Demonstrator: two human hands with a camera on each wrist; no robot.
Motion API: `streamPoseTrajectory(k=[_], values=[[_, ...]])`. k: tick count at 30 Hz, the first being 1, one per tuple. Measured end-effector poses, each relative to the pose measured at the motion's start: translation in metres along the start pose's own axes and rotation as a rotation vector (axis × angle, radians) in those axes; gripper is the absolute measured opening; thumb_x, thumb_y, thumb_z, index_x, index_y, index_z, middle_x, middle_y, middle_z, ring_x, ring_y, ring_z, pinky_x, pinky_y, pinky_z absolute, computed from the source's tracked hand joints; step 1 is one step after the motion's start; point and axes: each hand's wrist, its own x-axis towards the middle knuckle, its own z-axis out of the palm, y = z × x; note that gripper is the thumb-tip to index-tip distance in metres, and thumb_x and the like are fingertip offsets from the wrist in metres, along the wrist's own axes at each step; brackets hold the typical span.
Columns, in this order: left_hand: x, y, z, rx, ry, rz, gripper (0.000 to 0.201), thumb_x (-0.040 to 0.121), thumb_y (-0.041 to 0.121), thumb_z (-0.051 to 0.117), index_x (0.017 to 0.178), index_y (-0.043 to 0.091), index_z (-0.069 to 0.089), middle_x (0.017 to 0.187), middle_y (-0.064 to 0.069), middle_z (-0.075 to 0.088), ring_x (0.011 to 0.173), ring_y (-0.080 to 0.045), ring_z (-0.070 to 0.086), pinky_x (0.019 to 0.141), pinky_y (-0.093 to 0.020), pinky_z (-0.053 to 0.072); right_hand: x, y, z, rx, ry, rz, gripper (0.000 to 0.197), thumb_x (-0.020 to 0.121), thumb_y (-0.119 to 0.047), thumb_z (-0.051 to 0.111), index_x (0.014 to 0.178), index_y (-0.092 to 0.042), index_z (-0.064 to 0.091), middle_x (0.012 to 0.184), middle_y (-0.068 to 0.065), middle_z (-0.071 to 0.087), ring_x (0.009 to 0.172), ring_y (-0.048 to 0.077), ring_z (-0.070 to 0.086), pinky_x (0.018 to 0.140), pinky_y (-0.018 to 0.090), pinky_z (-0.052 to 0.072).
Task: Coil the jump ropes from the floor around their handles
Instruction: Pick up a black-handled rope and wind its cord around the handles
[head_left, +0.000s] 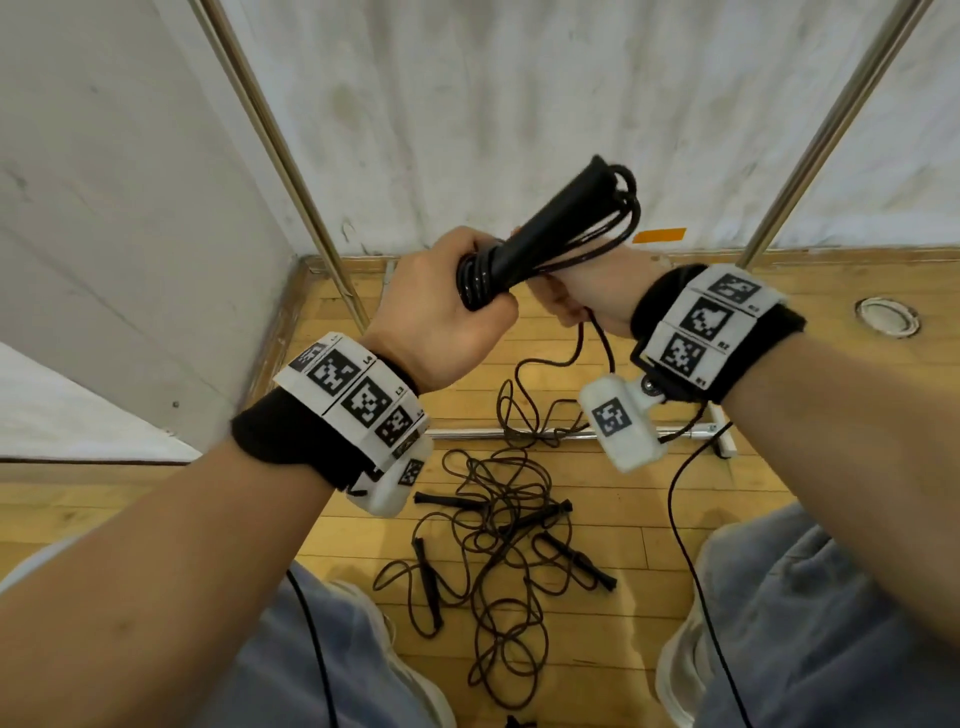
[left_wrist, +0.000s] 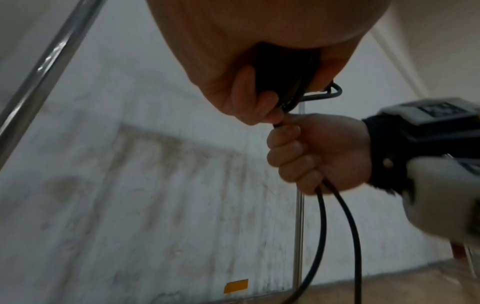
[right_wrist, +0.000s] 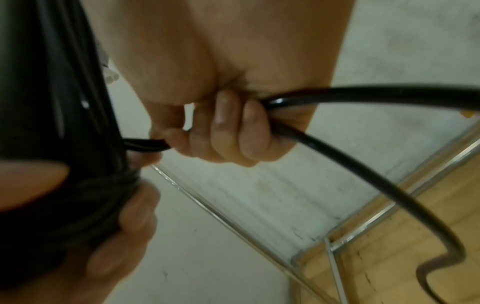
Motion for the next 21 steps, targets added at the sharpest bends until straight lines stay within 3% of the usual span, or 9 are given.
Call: streamPoseTrajectory(k=[4, 9, 11, 14, 16, 19, 21], values=[[0.003, 0.003, 0.002, -0.204, 0.047, -0.09, 0.018, 0.067, 0.025, 0.06, 0.081, 0.029, 0.05, 0.065, -0.002, 0.058, 0.054, -0.017, 0.052, 0.053, -0.032, 0.041, 0.003, 0.009, 0.021, 0.031, -0.079, 0.095, 0.047, 0.097, -0.043, 0.035, 0.054, -0.022, 0.035, 0.048, -0.007, 0.032, 0.044, 0.012, 0.02, 0.045, 0.026, 0.015], [0.007, 0.007, -0.002, -0.455, 0.056, -0.15, 0.014, 0.073, 0.016, 0.056, 0.086, 0.018, 0.051, 0.057, -0.006, 0.053, 0.043, -0.019, 0.046, 0.039, -0.023, 0.034, 0.006, 0.006, 0.035, 0.009, -0.018, 0.142, 0.055, 0.093, -0.063, 0.024, 0.058, -0.022, 0.033, 0.051, -0.006, 0.033, 0.045, 0.013, 0.027, 0.048, 0.028, 0.026], [0.009, 0.009, -0.005, -0.487, 0.063, -0.178, 0.012, 0.073, 0.015, 0.055, 0.084, 0.017, 0.051, 0.054, -0.004, 0.053, 0.045, -0.022, 0.045, 0.038, -0.022, 0.032, 0.004, 0.007, 0.04, -0.177, 0.094, 0.052, 0.057, 0.096, -0.058, 0.022, 0.058, -0.02, 0.04, 0.052, -0.006, 0.036, 0.046, 0.013, 0.031, 0.052, 0.027, 0.028], [0.014, 0.011, -0.01, -0.548, 0.106, -0.233, 0.01, 0.075, 0.014, 0.054, 0.084, 0.013, 0.05, 0.053, -0.004, 0.053, 0.041, -0.02, 0.046, 0.037, -0.019, 0.031, -0.001, 0.011, 0.045, -0.322, 0.26, -0.203, 0.028, 0.101, -0.033, 0.034, 0.087, -0.019, 0.052, 0.062, -0.01, 0.044, 0.051, 0.004, 0.04, 0.052, 0.02, 0.034], [0.016, 0.013, -0.013, -0.594, 0.12, -0.251, 0.011, 0.074, 0.015, 0.054, 0.083, 0.011, 0.049, 0.053, -0.008, 0.052, 0.039, -0.019, 0.045, 0.037, -0.019, 0.031, -0.003, 0.012, 0.044, -0.374, 0.286, -0.284, 0.018, 0.099, -0.027, 0.043, 0.093, -0.016, 0.057, 0.065, -0.01, 0.048, 0.054, 0.003, 0.044, 0.052, 0.018, 0.035], [0.016, 0.017, -0.012, -0.613, 0.077, -0.235, 0.016, 0.072, 0.019, 0.054, 0.083, 0.009, 0.047, 0.052, -0.009, 0.052, 0.04, -0.021, 0.043, 0.038, -0.022, 0.029, 0.002, 0.016, 0.041, -0.507, 0.24, -0.199, 0.019, 0.095, -0.026, 0.048, 0.088, -0.015, 0.061, 0.07, -0.006, 0.056, 0.063, 0.011, 0.051, 0.06, 0.026, 0.041], [0.016, 0.02, -0.01, -0.599, 0.038, -0.217, 0.018, 0.071, 0.019, 0.055, 0.083, 0.008, 0.047, 0.053, -0.009, 0.053, 0.041, -0.022, 0.043, 0.039, -0.023, 0.028, 0.004, 0.016, 0.041, -0.385, 0.145, -0.069, 0.024, 0.097, -0.024, 0.044, 0.084, -0.015, 0.062, 0.074, -0.006, 0.061, 0.069, 0.015, 0.058, 0.068, 0.032, 0.046]])
